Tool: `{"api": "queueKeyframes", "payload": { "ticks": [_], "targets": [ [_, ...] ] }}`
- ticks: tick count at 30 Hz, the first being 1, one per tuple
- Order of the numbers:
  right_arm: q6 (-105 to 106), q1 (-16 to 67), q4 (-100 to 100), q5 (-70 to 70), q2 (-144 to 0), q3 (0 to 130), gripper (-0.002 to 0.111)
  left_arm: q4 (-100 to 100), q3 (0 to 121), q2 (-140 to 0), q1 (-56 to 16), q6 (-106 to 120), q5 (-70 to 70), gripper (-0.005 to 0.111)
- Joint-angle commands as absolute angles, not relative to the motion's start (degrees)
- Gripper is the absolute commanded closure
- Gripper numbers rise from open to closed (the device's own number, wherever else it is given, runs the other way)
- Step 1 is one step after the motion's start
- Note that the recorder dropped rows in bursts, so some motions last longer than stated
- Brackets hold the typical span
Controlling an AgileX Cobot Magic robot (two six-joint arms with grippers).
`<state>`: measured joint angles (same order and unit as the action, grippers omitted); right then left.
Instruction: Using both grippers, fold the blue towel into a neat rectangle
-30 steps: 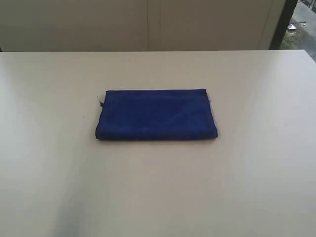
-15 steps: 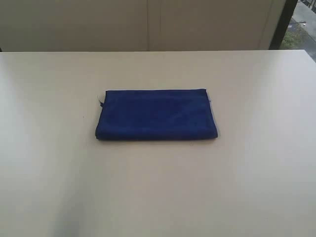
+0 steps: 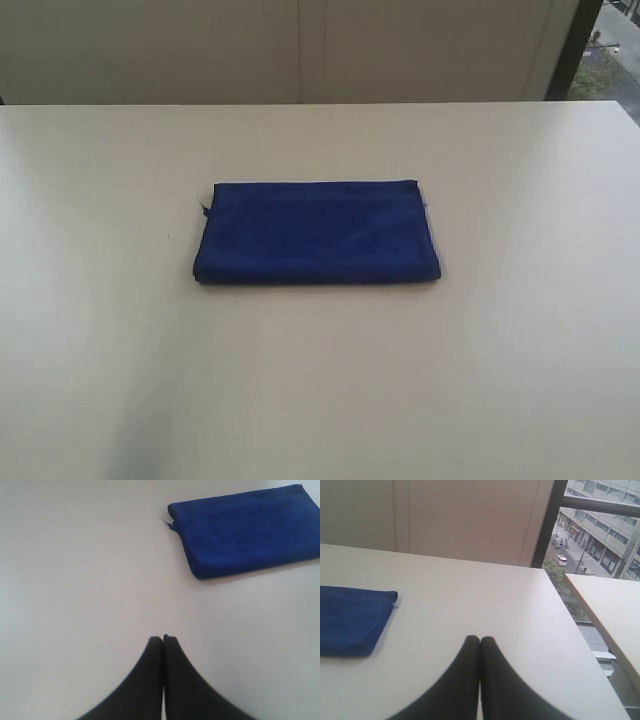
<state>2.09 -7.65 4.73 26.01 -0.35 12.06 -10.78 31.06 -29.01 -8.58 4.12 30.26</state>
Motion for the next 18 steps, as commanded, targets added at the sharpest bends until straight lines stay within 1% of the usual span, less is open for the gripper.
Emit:
{"api": "queueKeyframes", "payload": {
  "ticks": [1, 18],
  "targets": [
    [2.6, -8.0, 4.6, 25.7, 0.0, 11.6, 0.108, -10.9, 30.6, -28.7, -8.5, 4.3, 30.4, 0.107],
    [2.4, -8.0, -0.5, 22.4, 0.0, 2.3, 0.108, -10.9, 30.6, -28.7, -8.5, 4.3, 30.4, 0.107]
  ]
}}
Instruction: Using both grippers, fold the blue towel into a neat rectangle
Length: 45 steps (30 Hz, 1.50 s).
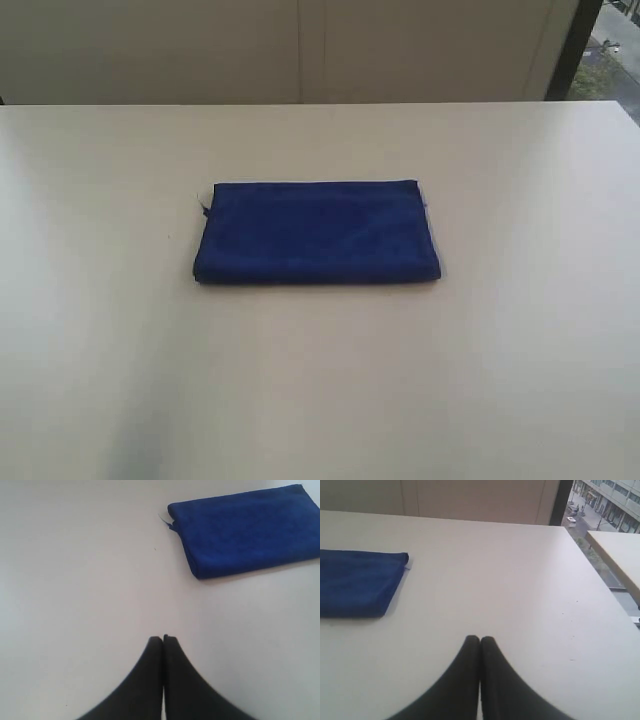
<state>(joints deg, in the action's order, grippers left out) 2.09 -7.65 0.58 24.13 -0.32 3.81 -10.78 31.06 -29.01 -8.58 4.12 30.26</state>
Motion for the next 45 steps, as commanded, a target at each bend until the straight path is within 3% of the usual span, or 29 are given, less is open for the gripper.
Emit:
{"api": "queueKeyframes", "payload": {
  "ticks": [1, 45],
  "targets": [
    [2.4, -8.0, -0.5, 22.2, 0.0, 1.9, 0.108, -10.9, 30.6, -28.7, -8.5, 4.3, 30.4, 0.107],
    [2.5, -8.0, -0.6, 20.0, 0.0, 0.0, 0.108, -11.0, 30.5, -26.2, -7.6, 6.1, 30.4, 0.107]
  ]
}}
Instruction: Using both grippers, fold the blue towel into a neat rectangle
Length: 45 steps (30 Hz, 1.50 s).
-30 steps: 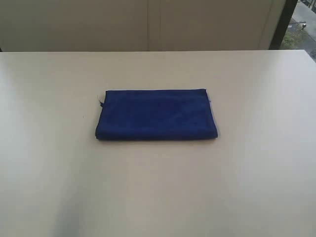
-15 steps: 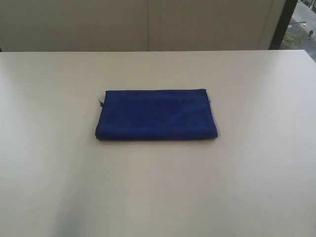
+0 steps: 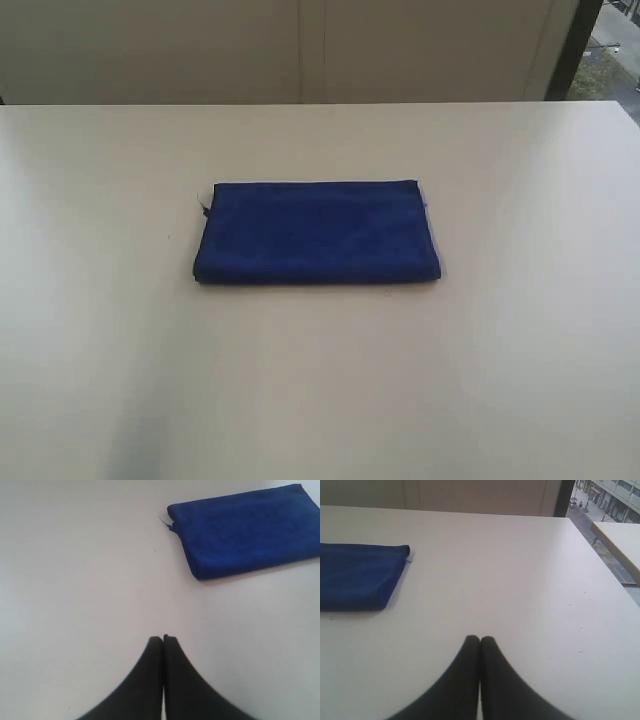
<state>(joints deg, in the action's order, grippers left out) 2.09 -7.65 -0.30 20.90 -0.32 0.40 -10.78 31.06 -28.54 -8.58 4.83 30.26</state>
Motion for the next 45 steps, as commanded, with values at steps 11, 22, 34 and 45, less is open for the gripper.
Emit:
{"api": "queueKeyframes", "payload": {
  "ticks": [11, 22, 34, 45],
  "targets": [
    [2.5, -8.0, -0.5, 20.0, 0.0, 0.0, 0.108, -10.3, 19.3, -12.2, -3.4, 6.4, 22.7, 0.107],
    [2.5, -8.0, -0.5, 20.0, 0.0, 0.0, 0.108, -9.7, 7.1, 0.0, -3.4, 6.4, 17.6, 0.107],
    [2.5, -8.0, -0.5, 20.0, 0.0, 0.0, 0.108, -8.2, 4.3, 0.0, -3.4, 6.0, 16.9, 0.107],
    [2.5, -8.0, -0.5, 20.0, 0.0, 0.0, 0.108, -0.6, 0.0, 0.0, -3.4, -1.5, 14.4, 0.107]
  ]
}}
